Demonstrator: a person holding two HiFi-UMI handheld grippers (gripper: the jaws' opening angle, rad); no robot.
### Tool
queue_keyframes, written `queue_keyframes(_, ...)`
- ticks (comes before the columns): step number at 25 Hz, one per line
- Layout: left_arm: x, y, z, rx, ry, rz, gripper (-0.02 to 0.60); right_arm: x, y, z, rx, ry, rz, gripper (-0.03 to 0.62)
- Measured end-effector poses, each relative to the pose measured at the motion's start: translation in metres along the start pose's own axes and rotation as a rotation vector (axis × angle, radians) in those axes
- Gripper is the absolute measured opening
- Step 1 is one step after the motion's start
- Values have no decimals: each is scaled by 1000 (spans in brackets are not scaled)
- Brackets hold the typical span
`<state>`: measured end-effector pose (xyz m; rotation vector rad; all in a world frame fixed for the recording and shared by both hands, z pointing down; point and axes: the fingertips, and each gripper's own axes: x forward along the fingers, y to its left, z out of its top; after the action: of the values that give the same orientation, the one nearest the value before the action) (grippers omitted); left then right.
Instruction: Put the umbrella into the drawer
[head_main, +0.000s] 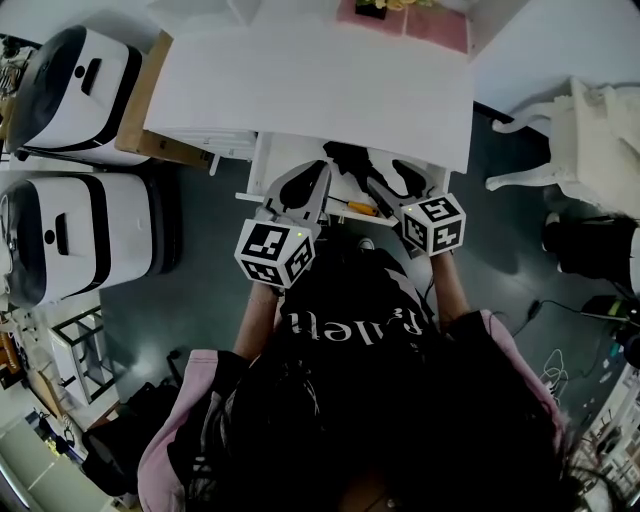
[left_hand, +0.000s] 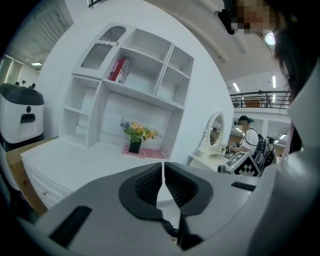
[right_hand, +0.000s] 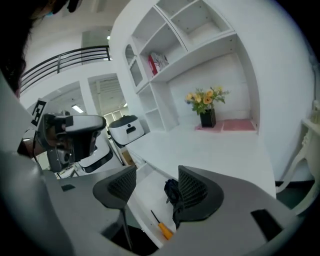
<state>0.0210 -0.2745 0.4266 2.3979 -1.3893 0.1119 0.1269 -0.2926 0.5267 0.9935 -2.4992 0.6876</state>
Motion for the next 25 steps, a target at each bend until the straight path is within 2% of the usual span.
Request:
queue_keyframes(5, -8, -32, 2, -1, -32, 1, 26, -42, 16, 16, -66, -66, 9, 285)
queue_keyframes(10, -20, -61, -6, -18, -51, 21, 26, -70, 30, 11, -81, -90, 51, 285)
queue_keyframes(17, -42, -91, -30, -30, -21, 36, 26, -91, 50, -5, -91, -99, 90, 281)
queue_keyframes(18, -45, -92, -30, -26, -22, 37, 28, -92, 53, -4, -89, -109, 87, 262)
queue_keyframes(20, -51, -93, -28, -20, -29, 39, 27, -95, 58, -3, -86, -130, 73, 129)
queue_keyframes(25, -69, -88, -25, -5, -35, 30, 27, -92, 80, -4, -90, -139, 75, 117)
